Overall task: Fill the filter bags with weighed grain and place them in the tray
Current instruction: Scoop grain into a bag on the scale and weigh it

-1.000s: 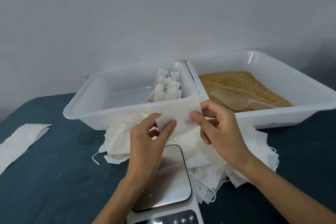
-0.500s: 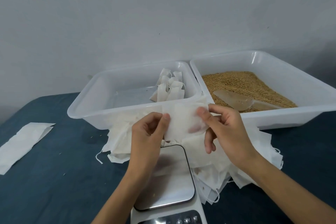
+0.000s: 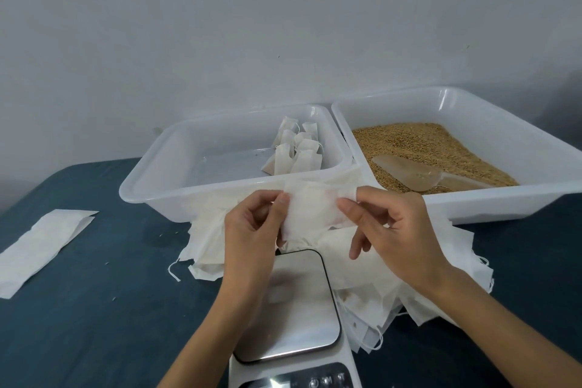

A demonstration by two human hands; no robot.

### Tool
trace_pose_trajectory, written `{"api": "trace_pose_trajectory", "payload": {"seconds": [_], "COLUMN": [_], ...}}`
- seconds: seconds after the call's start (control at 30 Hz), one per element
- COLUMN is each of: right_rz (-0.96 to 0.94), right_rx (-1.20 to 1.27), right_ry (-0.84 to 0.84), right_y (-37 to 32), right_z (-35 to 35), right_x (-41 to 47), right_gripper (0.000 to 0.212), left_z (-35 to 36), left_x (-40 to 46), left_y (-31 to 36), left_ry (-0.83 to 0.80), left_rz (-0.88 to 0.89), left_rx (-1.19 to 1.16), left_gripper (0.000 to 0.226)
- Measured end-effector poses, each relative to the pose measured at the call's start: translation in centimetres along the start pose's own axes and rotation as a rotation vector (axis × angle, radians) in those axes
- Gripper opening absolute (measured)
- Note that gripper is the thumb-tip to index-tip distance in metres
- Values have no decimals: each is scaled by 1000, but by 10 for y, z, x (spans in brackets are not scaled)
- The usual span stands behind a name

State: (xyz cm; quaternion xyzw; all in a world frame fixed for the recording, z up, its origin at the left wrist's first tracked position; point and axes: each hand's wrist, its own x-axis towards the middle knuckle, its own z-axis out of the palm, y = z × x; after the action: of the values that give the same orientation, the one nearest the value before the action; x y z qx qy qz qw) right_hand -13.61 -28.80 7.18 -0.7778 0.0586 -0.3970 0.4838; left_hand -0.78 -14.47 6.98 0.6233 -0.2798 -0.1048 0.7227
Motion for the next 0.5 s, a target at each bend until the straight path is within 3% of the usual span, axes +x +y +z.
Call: {"api": "trace_pose_trajectory", "payload": {"seconds": [0.3,0.4,0.5], "right_rz": [2,-6,27], "right_rx": [50,43,39], "right_ry": [-28,-13,-73], "right_y": [-4,-4,-9], "right_z": [-2,-5,-11], "right_x": [0,3,5], "right_gripper": [42,38,31], "left_z": [-2,-3,-5], "left_x": [0,-1,-7], "left_y": [0,3,10], "left_ry": [22,51,-103], "left_rz": [-16,92,302], "left_rx": [28,104,311], "left_gripper": [14,7,43]}}
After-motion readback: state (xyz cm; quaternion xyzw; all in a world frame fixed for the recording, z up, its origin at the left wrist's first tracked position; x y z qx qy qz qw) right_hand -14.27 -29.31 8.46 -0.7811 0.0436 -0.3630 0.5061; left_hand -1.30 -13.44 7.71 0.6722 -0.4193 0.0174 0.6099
